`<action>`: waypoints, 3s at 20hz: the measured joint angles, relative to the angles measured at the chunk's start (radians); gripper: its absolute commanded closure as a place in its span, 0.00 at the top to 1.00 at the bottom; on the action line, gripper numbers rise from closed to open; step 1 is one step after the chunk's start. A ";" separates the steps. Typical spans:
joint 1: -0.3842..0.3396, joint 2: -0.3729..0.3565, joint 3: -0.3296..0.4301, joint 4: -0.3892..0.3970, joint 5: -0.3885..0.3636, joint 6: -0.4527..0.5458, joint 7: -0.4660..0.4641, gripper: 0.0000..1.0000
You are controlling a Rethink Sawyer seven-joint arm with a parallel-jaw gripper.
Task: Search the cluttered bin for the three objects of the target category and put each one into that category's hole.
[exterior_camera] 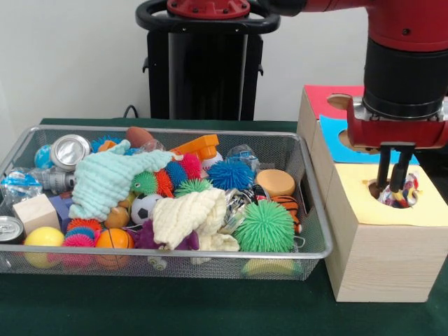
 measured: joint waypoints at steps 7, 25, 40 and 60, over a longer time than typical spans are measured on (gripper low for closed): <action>0.000 0.002 0.000 0.036 0.000 0.000 0.000 0.00; 0.047 -0.049 0.000 0.167 0.000 -0.070 0.000 0.00; 0.059 -0.060 0.000 0.185 0.001 -0.087 0.000 0.00; 0.059 -0.011 0.000 0.178 0.000 -0.137 0.000 0.00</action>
